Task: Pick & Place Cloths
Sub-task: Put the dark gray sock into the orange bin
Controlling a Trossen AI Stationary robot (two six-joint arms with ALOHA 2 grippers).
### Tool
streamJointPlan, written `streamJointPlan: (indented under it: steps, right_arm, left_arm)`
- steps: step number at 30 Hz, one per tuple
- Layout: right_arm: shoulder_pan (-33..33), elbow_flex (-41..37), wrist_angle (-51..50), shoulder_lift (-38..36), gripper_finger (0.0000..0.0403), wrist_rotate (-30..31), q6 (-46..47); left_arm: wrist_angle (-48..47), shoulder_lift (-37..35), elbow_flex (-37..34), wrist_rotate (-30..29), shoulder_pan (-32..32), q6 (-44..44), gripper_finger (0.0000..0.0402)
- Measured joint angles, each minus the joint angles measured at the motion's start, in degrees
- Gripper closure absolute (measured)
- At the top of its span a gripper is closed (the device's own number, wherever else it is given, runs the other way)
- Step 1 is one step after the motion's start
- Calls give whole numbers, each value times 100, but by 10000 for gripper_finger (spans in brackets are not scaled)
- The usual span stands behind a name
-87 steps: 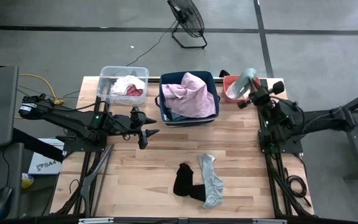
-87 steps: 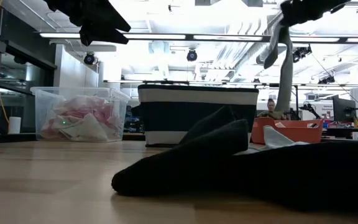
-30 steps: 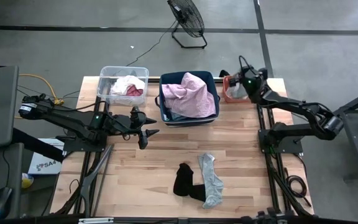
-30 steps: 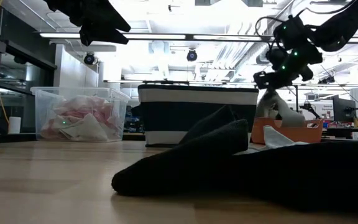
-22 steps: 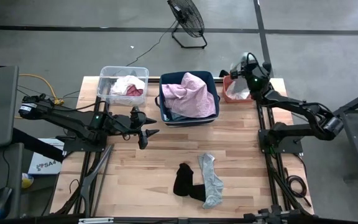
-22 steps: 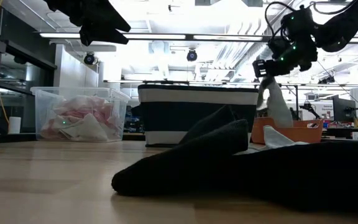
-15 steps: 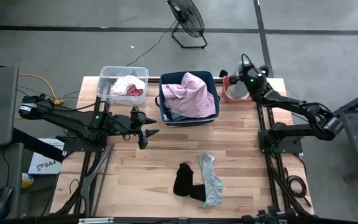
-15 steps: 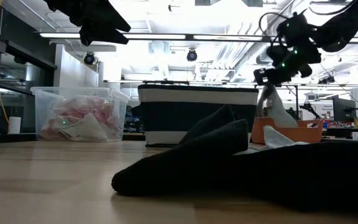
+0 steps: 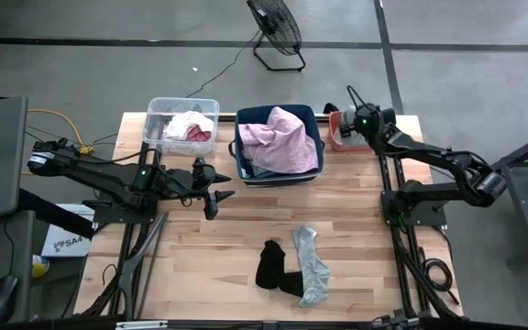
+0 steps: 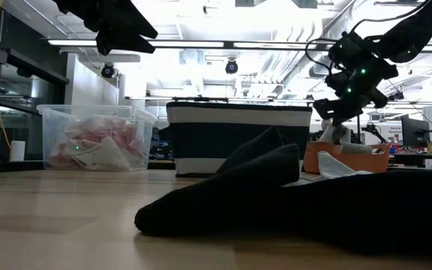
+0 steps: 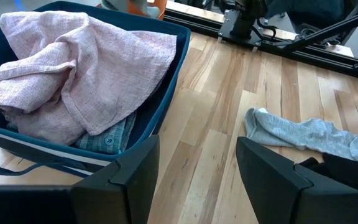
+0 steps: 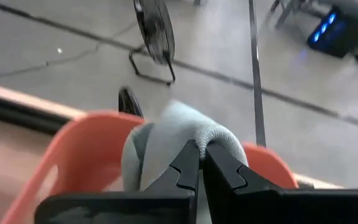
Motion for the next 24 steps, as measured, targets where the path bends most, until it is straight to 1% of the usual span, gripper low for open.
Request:
streamJointPlan:
  steps: [4,8,11,13,18,24]
  right_arm:
    - [0,0,-294,53,398,0,131]
    - [0,0,-306,246,398,20,138]
    - [0,0,-620,479,398,16,425]
    - [1,-2,-709,669,398,-137,587]
    - [17,0,-385,996,398,-618,809]
    - [15,0,-307,1073,398,-827,1204]
  left_arm:
    - [0,0,0,0,-1,-2,195]
    - [2,0,0,0,1,-6,195]
    - [0,0,0,1,-1,-94,195]
    - [0,0,0,0,1,-127,195]
    - [0,0,0,0,0,-128,195]
    - [-1,0,0,0,0,-128,195]
